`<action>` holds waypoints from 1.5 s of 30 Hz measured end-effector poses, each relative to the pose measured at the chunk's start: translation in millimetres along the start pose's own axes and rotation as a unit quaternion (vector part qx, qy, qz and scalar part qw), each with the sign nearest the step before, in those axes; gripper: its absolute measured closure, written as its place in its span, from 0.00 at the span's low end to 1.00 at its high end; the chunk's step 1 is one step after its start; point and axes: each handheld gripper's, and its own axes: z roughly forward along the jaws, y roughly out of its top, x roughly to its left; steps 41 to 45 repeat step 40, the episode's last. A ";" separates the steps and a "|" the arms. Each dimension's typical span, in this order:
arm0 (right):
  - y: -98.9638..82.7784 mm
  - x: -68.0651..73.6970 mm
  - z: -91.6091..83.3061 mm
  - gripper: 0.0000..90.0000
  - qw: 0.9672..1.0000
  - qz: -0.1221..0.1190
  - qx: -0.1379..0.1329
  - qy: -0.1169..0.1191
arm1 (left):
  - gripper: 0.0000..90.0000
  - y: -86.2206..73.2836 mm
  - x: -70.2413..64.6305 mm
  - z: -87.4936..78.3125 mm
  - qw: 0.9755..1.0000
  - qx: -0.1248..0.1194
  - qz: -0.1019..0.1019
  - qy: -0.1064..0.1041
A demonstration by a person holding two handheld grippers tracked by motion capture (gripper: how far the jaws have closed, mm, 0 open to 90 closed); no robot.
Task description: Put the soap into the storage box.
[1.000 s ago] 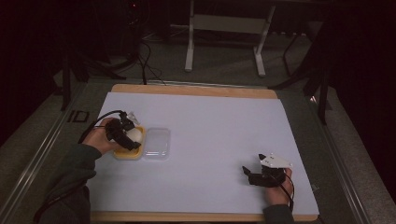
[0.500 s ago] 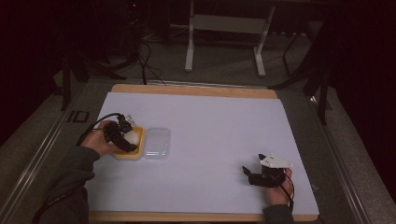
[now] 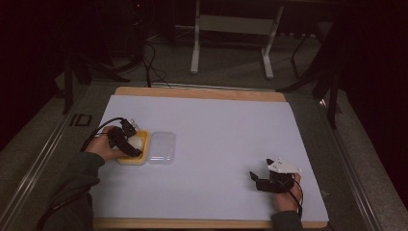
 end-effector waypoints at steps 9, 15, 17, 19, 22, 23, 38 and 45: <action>0.0 0.0 -0.1 0.19 1.000 0.001 0.000 0.000 | 0.19 0.1 -0.4 1.9 1.000 0.003 0.004 -0.012; 0.0 0.2 -0.1 0.19 1.000 0.000 0.000 0.000 | 0.16 -0.2 2.0 -1.4 1.000 -0.008 0.000 -0.015; 0.0 0.1 0.0 0.19 1.000 0.000 0.000 0.000 | 0.13 -0.2 2.3 -2.5 1.000 -0.012 0.001 -0.012; 0.0 0.3 -0.1 0.19 1.000 0.000 0.000 0.000 | 0.12 -0.9 3.4 -6.4 1.000 -0.021 -0.002 -0.009; 0.0 0.2 0.0 0.19 1.000 0.000 0.000 0.000 | 0.12 -2.5 3.6 -10.3 1.000 -0.027 -0.005 -0.007; 0.0 0.4 0.0 0.19 1.000 0.000 0.000 0.000 | 0.12 -3.7 4.1 -12.3 0.999 -0.031 -0.004 -0.003; 0.3 0.6 0.9 0.19 1.000 -0.003 0.005 0.001 | 0.18 -10.1 -20.8 -38.2 0.993 -0.116 0.010 0.000; 0.6 0.8 1.6 0.19 1.000 -0.003 0.009 0.002 | 0.18 -11.8 -31.3 -39.6 0.992 -0.126 0.020 -0.002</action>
